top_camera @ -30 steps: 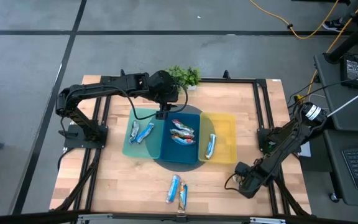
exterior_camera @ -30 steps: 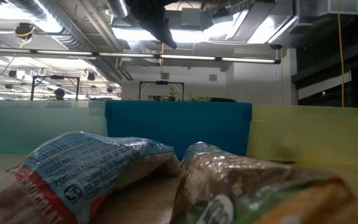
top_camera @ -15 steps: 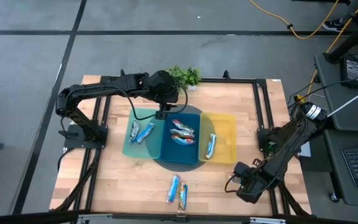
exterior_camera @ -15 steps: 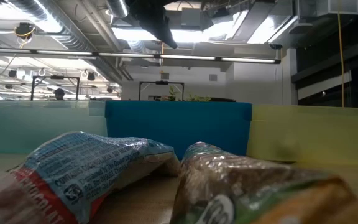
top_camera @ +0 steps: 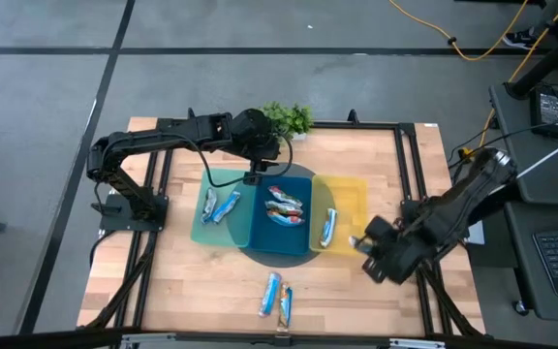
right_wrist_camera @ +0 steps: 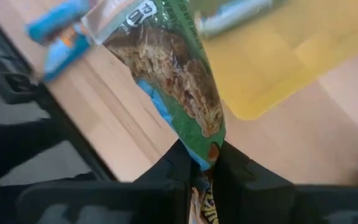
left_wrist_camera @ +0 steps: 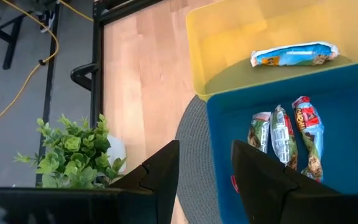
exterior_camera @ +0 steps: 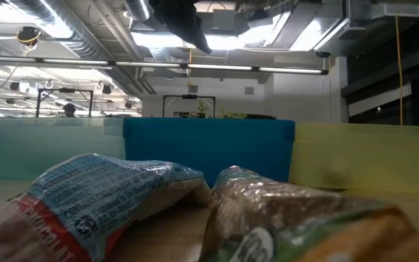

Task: Pick and place Granola Bars by type
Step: Put the yellow granola bar into the yellow bin

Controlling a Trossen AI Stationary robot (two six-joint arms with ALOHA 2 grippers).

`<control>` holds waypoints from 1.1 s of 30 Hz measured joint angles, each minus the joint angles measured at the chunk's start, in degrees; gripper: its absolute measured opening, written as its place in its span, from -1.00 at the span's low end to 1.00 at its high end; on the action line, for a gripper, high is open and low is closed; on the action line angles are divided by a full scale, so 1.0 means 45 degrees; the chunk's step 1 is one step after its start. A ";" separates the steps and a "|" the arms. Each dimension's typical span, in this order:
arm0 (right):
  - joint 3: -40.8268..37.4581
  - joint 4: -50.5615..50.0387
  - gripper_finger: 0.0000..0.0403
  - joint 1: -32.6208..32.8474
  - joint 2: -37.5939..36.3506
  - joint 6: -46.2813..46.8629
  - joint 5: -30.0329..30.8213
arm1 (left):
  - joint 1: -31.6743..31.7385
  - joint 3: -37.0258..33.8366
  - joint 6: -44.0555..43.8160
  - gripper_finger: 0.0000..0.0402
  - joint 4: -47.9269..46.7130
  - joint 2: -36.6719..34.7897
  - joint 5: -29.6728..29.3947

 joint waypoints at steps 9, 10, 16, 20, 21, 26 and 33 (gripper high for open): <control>0.0015 -0.0269 -0.78 -0.1969 -0.2397 -0.2607 0.0473 | -0.0029 0.0000 -0.0126 -0.31 0.0024 0.0000 0.0019; 0.0015 -0.0375 -0.78 -0.2166 -0.2468 -0.2982 0.0410 | -0.0048 0.0000 -0.0237 -0.31 0.0024 0.0000 0.0015; 0.0015 -0.0884 -0.78 -0.3631 -0.2551 -0.5626 -0.0270 | -0.0131 0.0000 -0.1032 -0.31 -0.0220 0.0000 0.0015; 0.0015 -0.0787 -0.78 -0.5078 -0.2551 -0.7875 -0.0530 | -0.0209 0.0000 -0.1054 -0.31 -0.0456 -0.0039 0.0005; 0.0015 -0.0717 -0.78 -0.5537 -0.2551 -0.8443 -0.0664 | -0.0209 0.0000 -0.1022 -0.31 -0.0444 -0.0044 0.0005; 0.0010 -0.0357 -0.77 -0.7475 -0.2546 -1.0578 -0.1691 | -0.0209 0.0000 -0.1022 -0.31 -0.0432 -0.0049 -0.0011; 0.0010 0.0033 -0.77 -0.8531 -0.2512 -1.1889 -0.2036 | -0.0209 0.0000 -0.1480 -0.31 -0.0451 -0.0050 -0.0015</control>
